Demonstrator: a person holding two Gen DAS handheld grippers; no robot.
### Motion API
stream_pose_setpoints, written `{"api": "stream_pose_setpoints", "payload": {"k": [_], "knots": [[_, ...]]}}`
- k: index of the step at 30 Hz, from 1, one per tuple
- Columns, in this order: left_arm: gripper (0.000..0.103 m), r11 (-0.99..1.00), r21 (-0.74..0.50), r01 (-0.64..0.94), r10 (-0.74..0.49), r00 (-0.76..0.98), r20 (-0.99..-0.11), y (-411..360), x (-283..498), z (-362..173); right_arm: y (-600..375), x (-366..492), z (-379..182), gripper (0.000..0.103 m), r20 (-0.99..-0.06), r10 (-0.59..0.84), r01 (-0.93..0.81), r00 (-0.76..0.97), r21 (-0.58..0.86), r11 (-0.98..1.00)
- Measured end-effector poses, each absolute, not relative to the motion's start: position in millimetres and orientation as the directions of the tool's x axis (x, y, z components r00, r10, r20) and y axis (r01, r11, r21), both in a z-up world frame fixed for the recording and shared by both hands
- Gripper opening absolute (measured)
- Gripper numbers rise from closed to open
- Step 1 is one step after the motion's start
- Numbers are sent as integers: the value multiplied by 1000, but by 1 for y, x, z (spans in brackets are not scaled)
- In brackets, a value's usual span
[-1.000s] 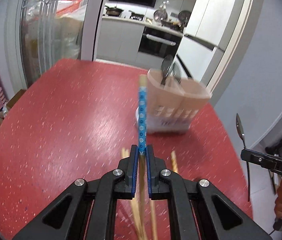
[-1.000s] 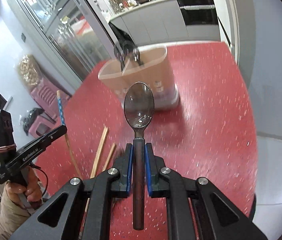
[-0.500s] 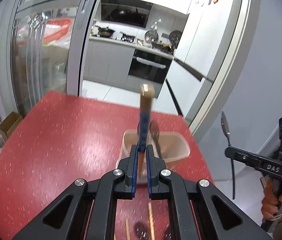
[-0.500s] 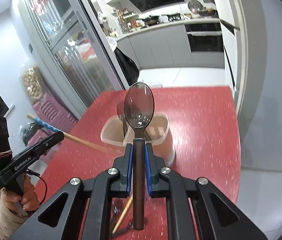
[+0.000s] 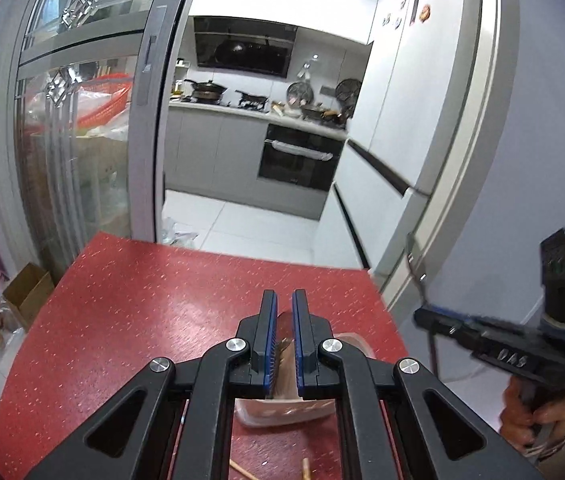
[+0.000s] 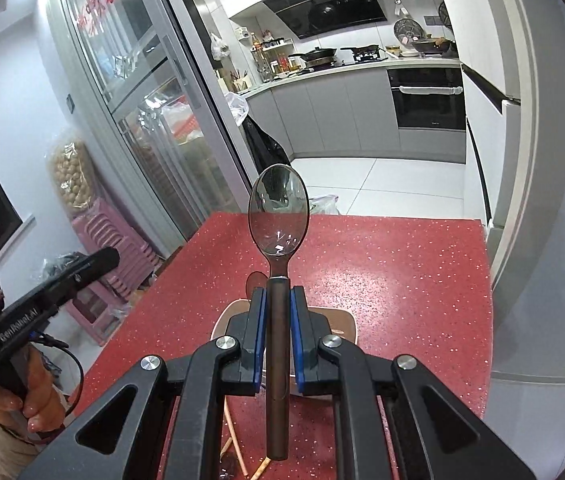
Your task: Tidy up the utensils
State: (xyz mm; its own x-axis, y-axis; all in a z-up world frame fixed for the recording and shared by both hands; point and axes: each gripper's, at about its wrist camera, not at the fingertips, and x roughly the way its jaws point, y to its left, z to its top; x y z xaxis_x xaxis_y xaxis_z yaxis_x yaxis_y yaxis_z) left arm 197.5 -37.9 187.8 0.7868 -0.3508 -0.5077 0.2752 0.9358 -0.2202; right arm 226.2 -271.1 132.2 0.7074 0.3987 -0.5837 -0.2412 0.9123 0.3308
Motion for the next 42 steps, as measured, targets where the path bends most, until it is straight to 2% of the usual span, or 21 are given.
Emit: {"api": "stream_pose_setpoints", "payload": {"k": [5,7,9,11,12,13,14,22,32,33,34,39,40,41,42], "knots": [[34,963,-224,148,-257,748,-611,-23,197,139,-274,219,115,12,-601,404,-236,690,341,910],[34,958,-282,55,-245,670,-700,-10,201,106,-274,214,107,12,-609,406,-236,681,343,909],[34,934,-358,-19,-277,596,-754,3,205,72,-274,209,98,12,-621,410,-237,667,345,908],[35,928,-364,-76,-259,569,-781,9,204,47,-274,205,89,12,-632,419,-237,652,355,904],[42,932,-348,-102,-236,558,-795,10,205,37,-275,203,85,12,-637,424,-237,644,361,902],[86,933,-338,-122,-221,548,-807,11,205,29,-275,201,80,12,-641,428,-236,637,366,900],[103,932,-327,-154,-199,536,-820,13,206,20,-276,199,76,13,-645,432,-235,631,372,898],[103,953,-213,-215,-86,483,-872,8,238,-8,-284,188,52,13,-659,455,-211,599,418,883],[101,955,-157,-251,-41,415,-909,3,256,-44,-288,183,41,13,-658,468,-202,589,441,875],[97,958,-143,-247,-32,404,-914,0,258,-46,-289,183,40,13,-658,469,-199,589,444,874],[88,961,-128,-244,-25,386,-922,-2,260,-49,-290,183,39,12,-658,470,-195,588,449,872],[79,977,-53,-208,25,358,-934,-20,266,-56,-291,182,38,12,-656,472,-191,589,454,870],[70,981,-30,-194,43,362,-931,-23,265,-55,-292,182,38,13,-657,471,-190,589,454,871],[42,984,-33,-175,36,376,-926,-24,264,-54,-292,182,38,13,-657,471,-189,589,454,871],[39,986,-46,-162,20,379,-925,-25,264,-53,-292,182,38,13,-657,470,-188,590,454,871]]}}
